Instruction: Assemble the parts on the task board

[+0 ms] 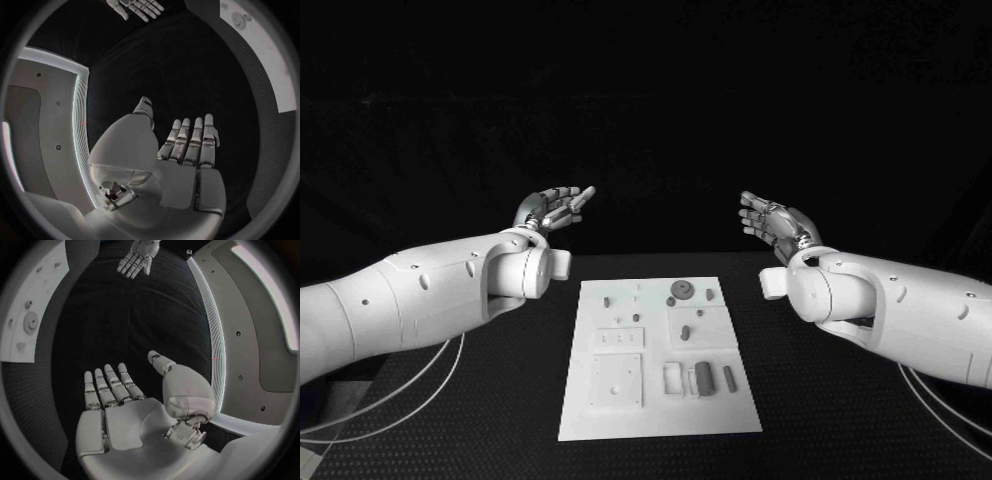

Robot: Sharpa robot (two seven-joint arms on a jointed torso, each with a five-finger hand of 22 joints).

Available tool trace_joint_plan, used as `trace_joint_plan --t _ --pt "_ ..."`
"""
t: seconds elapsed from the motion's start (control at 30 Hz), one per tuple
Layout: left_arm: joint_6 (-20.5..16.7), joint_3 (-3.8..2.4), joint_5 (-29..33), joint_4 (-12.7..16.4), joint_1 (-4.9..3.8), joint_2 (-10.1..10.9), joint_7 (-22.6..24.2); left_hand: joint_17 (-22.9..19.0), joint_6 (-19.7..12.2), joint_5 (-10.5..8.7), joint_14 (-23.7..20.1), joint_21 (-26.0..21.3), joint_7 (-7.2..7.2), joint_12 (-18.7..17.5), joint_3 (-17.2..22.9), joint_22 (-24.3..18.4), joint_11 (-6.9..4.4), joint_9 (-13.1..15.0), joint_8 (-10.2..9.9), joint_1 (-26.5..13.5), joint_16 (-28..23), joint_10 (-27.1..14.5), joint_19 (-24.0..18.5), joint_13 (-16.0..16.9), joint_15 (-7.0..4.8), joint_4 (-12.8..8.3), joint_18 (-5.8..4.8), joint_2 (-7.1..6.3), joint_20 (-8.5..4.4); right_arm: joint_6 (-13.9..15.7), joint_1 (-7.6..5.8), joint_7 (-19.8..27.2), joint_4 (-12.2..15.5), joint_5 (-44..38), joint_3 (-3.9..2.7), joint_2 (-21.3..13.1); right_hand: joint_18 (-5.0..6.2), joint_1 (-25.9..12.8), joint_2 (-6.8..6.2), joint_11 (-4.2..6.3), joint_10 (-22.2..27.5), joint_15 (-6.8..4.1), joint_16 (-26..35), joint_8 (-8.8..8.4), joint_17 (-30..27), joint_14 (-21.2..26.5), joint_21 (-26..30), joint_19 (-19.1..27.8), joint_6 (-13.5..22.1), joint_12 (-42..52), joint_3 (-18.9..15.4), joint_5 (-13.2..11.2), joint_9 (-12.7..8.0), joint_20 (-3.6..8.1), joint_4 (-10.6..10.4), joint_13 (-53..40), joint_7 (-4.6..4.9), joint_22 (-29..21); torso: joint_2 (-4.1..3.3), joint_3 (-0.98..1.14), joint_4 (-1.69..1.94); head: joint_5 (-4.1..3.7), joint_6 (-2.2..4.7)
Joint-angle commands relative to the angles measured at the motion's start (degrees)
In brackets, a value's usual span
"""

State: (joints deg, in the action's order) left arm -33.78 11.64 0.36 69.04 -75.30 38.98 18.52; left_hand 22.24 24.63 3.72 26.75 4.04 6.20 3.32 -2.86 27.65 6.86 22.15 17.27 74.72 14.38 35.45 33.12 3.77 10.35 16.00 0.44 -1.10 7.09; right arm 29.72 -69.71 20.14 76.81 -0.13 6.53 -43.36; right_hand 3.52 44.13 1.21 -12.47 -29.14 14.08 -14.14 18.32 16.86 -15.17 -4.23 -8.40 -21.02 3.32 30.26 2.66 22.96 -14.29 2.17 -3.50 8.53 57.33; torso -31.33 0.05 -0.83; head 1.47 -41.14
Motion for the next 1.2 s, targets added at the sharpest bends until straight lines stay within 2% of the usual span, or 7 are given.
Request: trace_joint_plan --t 0.03,0.17,0.4,0.57,0.67,1.0,1.2 --pt "7.6 0.98 0.4 -2.3 -1.51 -0.8 -6.1 0.8 1.1 0.37 1.3 0.3 0.18 0.5 -0.1 1.0 0.34 0.8 0.8 2.6 0.7 1.5 1.5 0.2 0.32 0.8 -0.44 -0.01 0.27 -13.7 -1.79 -7.3 -2.7 -1.6 0.95 0.4 0.88 1.3 -0.15 -0.17 -0.9 0.23 -0.4 0.57 0.4 -0.6 -0.4 -0.1 -0.6 0.4 0.5 0.2 0.5 -0.46 0.7 -0.1 4.43 1.3 0.0 0.0 -0.04 0.02 -0.07" --pt "9.0 1.97 0.5 -4.2 -2.83 -1.3 -7.4 0.8 1.1 0.36 1.3 0.4 0.2 0.5 -0.1 1.0 0.34 0.8 0.9 2.6 0.7 1.5 1.5 0.2 0.3 0.8 -0.44 0.06 0.25 -19.5 -4.1 -10.6 -6.0 -2.0 2.48 0.7 0.93 2.9 -0.51 -0.21 -3.1 0.35 -1.5 1.2 1.4 -1.7 -0.6 -0.7 -1.4 0.7 0.5 0.2 0.9 -0.41 3.3 -0.4 4.46 2.8 0.0 0.0 -0.04 0.02 -0.07" --pt "9.1 2.0 0.5 -4.2 -2.86 -1.3 -7.5 1.2 1.8 0.3 2.9 1.1 0.8 0.9 0.1 1.4 0.82 1.0 1.3 3.4 1.7 2.8 3.0 0.4 0.32 0.8 -0.41 0.07 -0.46 -23.1 -5.53 -12.6 -7.9 -2.3 3.42 0.9 1.78 6.4 -1.98 -0.53 -7.9 1.08 -5.8 2.27 5.2 -7.5 -2.4 -4.5 -3.2 1.6 1.8 0.2 1.1 -0.11 6.9 -0.8 4.74 13.1 0.0 0.0 -0.04 0.02 -0.07" --pt "16.3 2.01 -0.6 -3.8 -2.75 -0.5 -8.6 2.4 6.2 1.02 9.3 3.0 3.06 2.7 0.3 2.0 2.36 1.8 3.2 7.4 4.9 8.0 7.7 1.1 0.39 0.7 0.23 -0.13 -2.05 -16.0 -5.53 -8.5 -12.4 -23.4 3.45 2.9 3.28 10.3 -3.96 -1.28 -12.4 1.93 -8.4 3.91 6.1 -13.2 -4.1 -9.5 -6.7 3.3 3.3 0.2 1.5 0.33 9.9 -1.4 5.37 18.8 -0.09 -0.07 0.06 0.08 0.21" --pt "18.7 2.01 -2.2 -2.2 -2.75 0.9 -8.3 3.6 10.8 4.14 15.4 3.9 6.12 4.4 3.2 2.1 4.65 2.2 4.8 11.7 7.6 12.6 10.8 1.6 0.17 0.8 1.46 -0.4 -2.37 -14.1 -5.4 -7.2 -13.5 -29.8 3.45 3.6 4.76 13.1 -4.78 -1.32 -15.9 0.74 -10.3 4.92 6.7 -17.7 -5.3 -13.7 -9.4 4.5 4.4 0.3 1.8 0.59 12.0 -1.9 5.43 18.6 -0.2 -0.11 -0.06 0.18 0.37" --pt "22.9 2.01 -11.1 3.1 -2.83 4.4 -8.7 7.8 19.2 -0.7 25.3 5.7 4.93 8.1 6.7 1.6 1.65 1.4 5.7 24.8 11.4 25.0 19.7 3.7 -3.63 0.1 2.42 -2.44 -5.02 -15.8 -5.36 -9.2 -15.4 -49.4 3.4 4.6 8.34 18.1 -7.72 1.15 -25.4 -3.09 -13.0 6.06 8.1 -28.3 -6.6 -24.0 -15.6 6.7 4.5 0.2 1.7 0.88 14.4 -2.6 3.95 17.5 -1.6 0.2 0.21 -0.11 0.57" --pt "22.6 2.01 -11.1 6.5 -3.13 5.8 -8.8 10.0 20.2 -0.7 27.8 6.0 5.06 6.7 4.4 1.4 1.66 0.7 4.7 23.5 11.9 25.8 22.6 3.7 -4.16 0.7 2.13 -2.8 -6.2 -15.0 -5.35 -10.7 -16.1 -59.3 3.38 5.6 10.42 19.7 -7.93 3.37 -31.1 -6.02 -15.1 6.72 10.0 -34.6 -8.2 -30.5 -19.1 8.2 4.0 0.2 2.1 1.18 14.4 -4.0 3.67 17.5 -2.74 0.37 0.92 -0.3 1.18"
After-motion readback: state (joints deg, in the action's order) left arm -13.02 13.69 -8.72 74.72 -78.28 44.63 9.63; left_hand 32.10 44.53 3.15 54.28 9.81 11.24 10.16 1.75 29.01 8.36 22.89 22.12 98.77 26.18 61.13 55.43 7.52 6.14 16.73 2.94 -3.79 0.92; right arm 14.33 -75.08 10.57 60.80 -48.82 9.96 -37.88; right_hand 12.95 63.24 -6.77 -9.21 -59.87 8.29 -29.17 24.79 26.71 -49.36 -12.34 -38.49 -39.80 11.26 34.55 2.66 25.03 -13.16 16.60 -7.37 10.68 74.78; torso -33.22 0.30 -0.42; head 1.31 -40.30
